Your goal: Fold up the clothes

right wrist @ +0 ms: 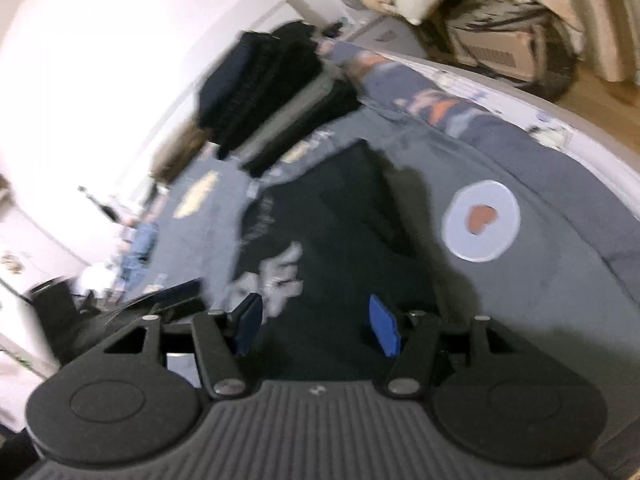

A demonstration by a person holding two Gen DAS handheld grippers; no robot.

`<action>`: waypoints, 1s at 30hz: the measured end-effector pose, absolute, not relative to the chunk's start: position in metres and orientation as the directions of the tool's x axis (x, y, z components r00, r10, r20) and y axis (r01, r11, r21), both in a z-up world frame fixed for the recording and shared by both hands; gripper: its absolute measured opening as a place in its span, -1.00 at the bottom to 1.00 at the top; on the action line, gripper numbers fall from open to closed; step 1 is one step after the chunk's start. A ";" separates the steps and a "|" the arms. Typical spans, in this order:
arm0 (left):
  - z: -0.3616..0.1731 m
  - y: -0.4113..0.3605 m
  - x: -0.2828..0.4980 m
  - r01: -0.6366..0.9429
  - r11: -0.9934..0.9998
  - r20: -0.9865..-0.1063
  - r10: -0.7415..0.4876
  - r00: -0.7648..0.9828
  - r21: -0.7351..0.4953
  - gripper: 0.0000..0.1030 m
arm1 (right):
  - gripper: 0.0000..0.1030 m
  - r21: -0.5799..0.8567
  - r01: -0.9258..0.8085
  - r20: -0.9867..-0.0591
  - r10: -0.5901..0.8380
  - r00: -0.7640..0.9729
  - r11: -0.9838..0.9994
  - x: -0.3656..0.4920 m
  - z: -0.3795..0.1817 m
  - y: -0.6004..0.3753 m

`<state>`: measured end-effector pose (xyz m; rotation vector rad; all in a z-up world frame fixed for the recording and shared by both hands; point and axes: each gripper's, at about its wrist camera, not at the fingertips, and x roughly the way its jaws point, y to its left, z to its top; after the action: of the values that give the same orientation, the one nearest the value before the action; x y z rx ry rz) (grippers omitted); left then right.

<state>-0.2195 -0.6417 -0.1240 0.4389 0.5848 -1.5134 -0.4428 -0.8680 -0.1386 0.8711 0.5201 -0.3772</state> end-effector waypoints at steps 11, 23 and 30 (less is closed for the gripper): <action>-0.177 -0.593 -0.300 0.921 -0.178 -0.659 -0.745 0.105 0.348 0.14 | 0.13 0.640 0.538 -0.572 -0.126 0.810 0.549 -0.451 -0.156 -0.870; -0.162 -0.575 -0.271 0.970 -0.163 -0.704 -0.710 0.011 0.179 -0.58 | 0.13 0.604 0.634 -0.622 -0.212 0.754 0.483 -0.467 -0.174 -0.879; -0.133 -0.571 -0.246 0.985 -0.071 -0.629 -0.762 -0.155 -0.157 0.08 | 0.14 0.650 0.508 -0.455 -0.246 0.856 0.565 -0.475 -0.121 -0.860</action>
<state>-0.2461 -0.5714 -0.1327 0.4516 0.6537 -1.6211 -0.4746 -0.8599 -0.1211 0.8635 0.3313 -0.4527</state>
